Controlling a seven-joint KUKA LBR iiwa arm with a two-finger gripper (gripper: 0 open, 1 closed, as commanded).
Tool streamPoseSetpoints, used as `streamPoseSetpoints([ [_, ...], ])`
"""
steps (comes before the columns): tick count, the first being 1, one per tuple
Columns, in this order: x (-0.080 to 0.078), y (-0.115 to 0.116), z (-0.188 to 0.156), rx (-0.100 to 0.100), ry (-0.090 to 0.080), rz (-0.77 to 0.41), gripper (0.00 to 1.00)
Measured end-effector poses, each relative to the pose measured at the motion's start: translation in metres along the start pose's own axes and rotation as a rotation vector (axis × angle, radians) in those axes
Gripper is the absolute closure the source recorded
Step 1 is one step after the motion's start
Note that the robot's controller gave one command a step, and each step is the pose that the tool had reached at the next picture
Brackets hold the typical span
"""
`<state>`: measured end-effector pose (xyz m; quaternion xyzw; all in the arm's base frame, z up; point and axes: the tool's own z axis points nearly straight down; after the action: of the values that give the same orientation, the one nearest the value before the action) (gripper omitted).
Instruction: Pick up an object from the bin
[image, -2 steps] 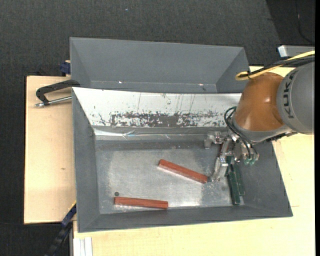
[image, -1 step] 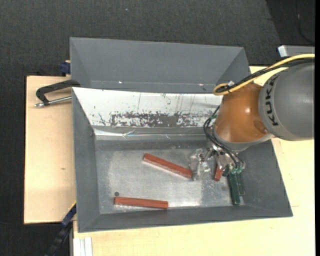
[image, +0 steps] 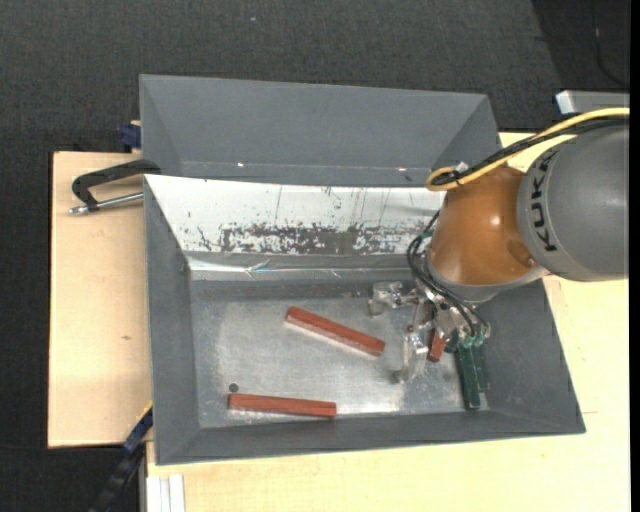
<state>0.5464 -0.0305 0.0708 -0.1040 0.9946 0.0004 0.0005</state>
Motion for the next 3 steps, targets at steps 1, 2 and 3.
streamPoseSetpoints([
  [1, 0.0, 0.0, 0.0, 0.0, 0.0, 0.0, 0.0],
  [2, -0.02, 0.069, 0.0, 0.0, -0.004, 0.014, 1.0],
  [3, -0.02, 0.069, 0.0, 0.0, -0.004, 0.014, 1.0],
])
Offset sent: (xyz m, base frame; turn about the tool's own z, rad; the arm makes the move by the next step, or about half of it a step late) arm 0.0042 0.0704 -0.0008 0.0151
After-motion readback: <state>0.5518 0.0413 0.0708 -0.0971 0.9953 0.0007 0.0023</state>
